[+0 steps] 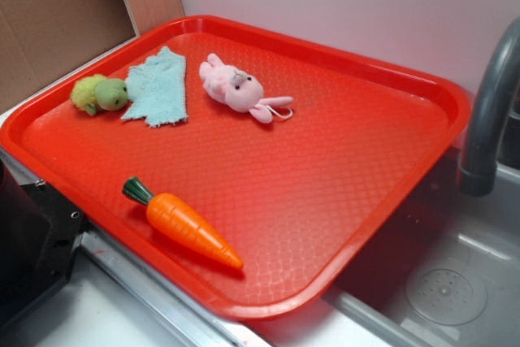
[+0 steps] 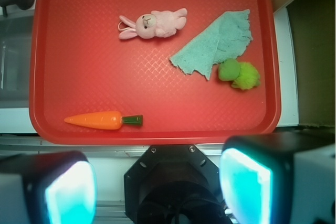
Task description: Grab the green animal.
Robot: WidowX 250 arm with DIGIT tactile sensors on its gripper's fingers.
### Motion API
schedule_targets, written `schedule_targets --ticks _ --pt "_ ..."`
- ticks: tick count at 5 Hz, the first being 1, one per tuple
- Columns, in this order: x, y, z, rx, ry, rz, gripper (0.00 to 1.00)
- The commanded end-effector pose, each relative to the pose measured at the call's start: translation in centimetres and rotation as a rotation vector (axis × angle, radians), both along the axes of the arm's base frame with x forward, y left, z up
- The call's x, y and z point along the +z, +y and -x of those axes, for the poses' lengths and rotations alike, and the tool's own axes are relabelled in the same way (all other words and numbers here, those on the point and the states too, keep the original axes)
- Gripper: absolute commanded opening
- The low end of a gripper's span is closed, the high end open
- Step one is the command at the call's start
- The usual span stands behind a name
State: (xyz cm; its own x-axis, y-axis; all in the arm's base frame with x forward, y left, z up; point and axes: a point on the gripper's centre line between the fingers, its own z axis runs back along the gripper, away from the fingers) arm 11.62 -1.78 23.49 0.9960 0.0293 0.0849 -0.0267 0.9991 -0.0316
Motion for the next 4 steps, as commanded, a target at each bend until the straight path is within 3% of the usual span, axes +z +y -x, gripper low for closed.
schedule_targets --ticks 1,2,4 --pt "0.0 0.0 0.0 0.000 0.000 0.000 1.00" --pt "-1.7 1.8 -2.2 0.250 0.020 0.038 1.00" --pt "-4.9 4.7 -3.8 0.749 -0.036 0.077 1.00"
